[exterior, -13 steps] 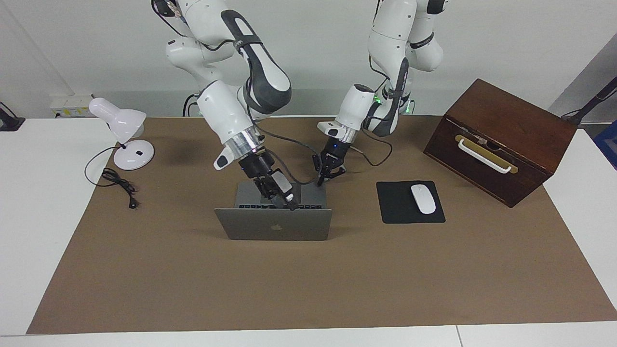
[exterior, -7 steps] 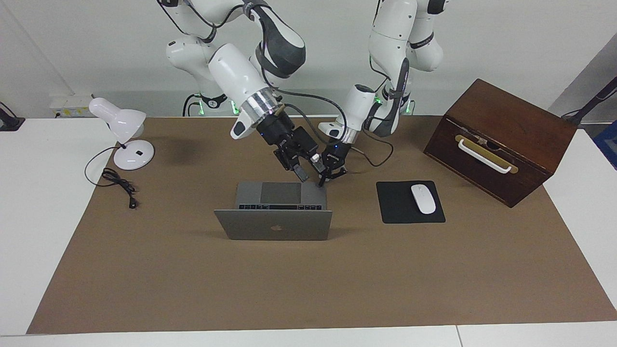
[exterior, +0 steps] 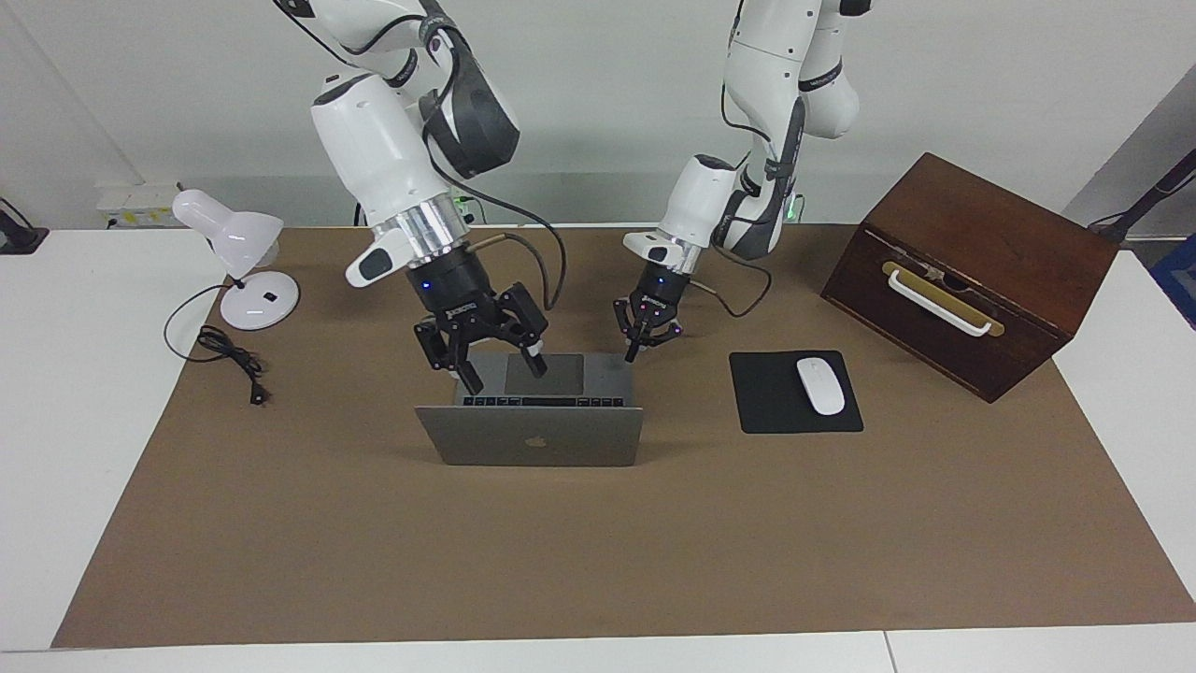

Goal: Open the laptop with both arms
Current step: 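Push the lid fully open with the right gripper, then withdraw it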

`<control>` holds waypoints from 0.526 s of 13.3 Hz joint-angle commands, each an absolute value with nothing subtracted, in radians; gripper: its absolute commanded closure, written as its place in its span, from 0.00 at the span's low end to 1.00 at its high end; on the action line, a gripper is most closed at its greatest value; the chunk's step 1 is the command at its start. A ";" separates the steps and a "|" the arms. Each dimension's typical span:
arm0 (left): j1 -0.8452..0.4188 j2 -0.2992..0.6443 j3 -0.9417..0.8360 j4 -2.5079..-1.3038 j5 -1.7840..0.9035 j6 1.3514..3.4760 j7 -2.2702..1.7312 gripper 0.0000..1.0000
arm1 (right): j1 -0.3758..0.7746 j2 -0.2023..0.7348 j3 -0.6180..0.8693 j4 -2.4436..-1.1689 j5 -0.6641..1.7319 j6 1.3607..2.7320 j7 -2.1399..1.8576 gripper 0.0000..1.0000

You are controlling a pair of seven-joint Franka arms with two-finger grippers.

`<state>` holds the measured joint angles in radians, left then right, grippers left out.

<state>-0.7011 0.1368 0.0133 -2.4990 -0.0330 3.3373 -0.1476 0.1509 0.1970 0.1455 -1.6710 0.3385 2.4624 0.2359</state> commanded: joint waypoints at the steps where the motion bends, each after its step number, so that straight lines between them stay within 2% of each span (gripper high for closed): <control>1: -0.666 0.003 0.011 -2.502 -0.037 3.138 -0.153 1.00 | 0.054 0.216 0.156 -1.562 0.311 2.208 0.094 0.00; 3: -0.652 -0.058 0.011 -2.500 -0.035 3.001 -0.146 1.00 | -0.010 0.200 0.153 -1.539 0.266 2.032 0.087 0.00; 5: -0.617 -0.104 0.014 -2.473 -0.034 2.863 -0.143 1.00 | -0.026 0.169 0.150 -1.479 0.175 1.800 0.092 0.00; 7: -0.560 -0.138 0.012 -2.369 -0.034 2.629 -0.070 1.00 | -0.046 0.123 0.140 -1.471 0.115 1.645 0.095 0.00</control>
